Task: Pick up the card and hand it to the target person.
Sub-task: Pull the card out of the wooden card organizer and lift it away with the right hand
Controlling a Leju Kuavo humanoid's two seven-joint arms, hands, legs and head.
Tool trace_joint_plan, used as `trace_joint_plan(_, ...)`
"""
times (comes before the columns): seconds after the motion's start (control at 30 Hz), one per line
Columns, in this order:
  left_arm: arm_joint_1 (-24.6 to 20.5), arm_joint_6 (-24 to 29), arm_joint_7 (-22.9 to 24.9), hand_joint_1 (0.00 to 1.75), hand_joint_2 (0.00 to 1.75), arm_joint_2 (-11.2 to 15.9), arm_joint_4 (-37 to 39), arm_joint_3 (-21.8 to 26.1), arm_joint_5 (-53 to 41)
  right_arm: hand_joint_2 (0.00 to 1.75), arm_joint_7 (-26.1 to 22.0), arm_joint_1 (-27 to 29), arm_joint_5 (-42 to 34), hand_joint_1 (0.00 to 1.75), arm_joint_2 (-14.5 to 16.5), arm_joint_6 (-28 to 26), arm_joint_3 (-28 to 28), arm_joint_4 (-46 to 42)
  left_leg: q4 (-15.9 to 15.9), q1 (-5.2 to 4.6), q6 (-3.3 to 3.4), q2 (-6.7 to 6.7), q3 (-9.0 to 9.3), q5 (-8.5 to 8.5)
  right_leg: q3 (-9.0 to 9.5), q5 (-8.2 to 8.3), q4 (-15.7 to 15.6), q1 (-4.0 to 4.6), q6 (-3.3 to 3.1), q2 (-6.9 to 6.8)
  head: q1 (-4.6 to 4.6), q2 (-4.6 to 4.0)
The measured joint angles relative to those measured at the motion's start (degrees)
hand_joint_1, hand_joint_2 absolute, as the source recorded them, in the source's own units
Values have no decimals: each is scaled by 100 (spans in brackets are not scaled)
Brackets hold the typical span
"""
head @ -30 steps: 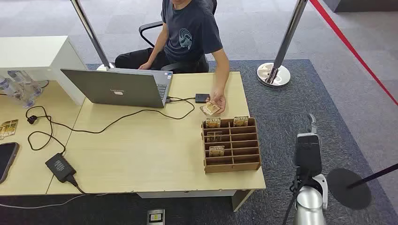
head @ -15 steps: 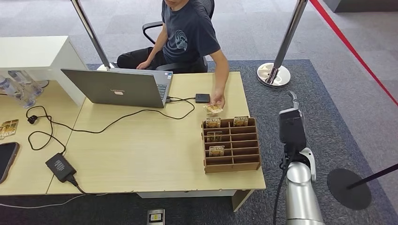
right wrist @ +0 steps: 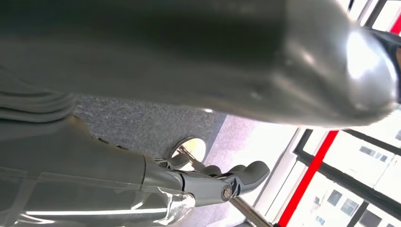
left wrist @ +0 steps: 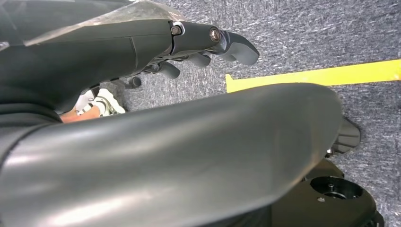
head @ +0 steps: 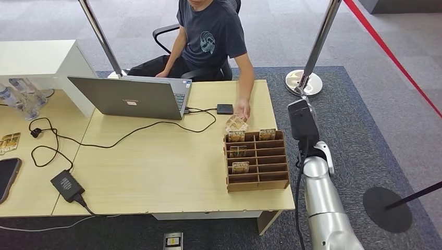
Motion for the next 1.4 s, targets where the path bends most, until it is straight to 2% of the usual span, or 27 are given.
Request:
trace_joint_plan(0.2,-3,0,0,0,0,9,0,0,29,0,68,-408,202,0,102,48,228,634,0,0,-2,0,-3,3,-5,1,1,0,-1,0,-1,1)
trace_joint_plan(0.33,-3,0,-4,0,0,10,0,1,35,175,39,-583,275,0,147,57,350,884,0,0,-1,-1,-6,5,-7,1,2,1,-1,0,0,1)
trace_joint_plan(0.57,1,0,1,0,0,13,0,2,76,175,27,-551,775,0,130,-180,672,798,1,0,-1,-1,-8,4,-13,2,1,0,-1,0,0,0)
trace_joint_plan(0.77,13,0,-1,0,0,16,0,5,143,175,235,-246,1325,0,-10,-326,1023,-15,1,0,-1,-1,-13,4,-19,3,1,0,-1,0,0,-1)
trace_joint_plan(1.1,20,-27,-48,0,0,17,2,7,138,175,741,173,2370,0,-468,-361,1508,-1284,1,0,-1,0,-14,5,-20,4,0,0,-1,0,0,1)
trace_joint_plan(1.4,19,-42,-48,0,0,17,2,7,128,175,947,206,2668,0,-689,-229,1869,-1285,1,0,-2,-1,-15,7,-19,5,1,0,0,0,0,0)
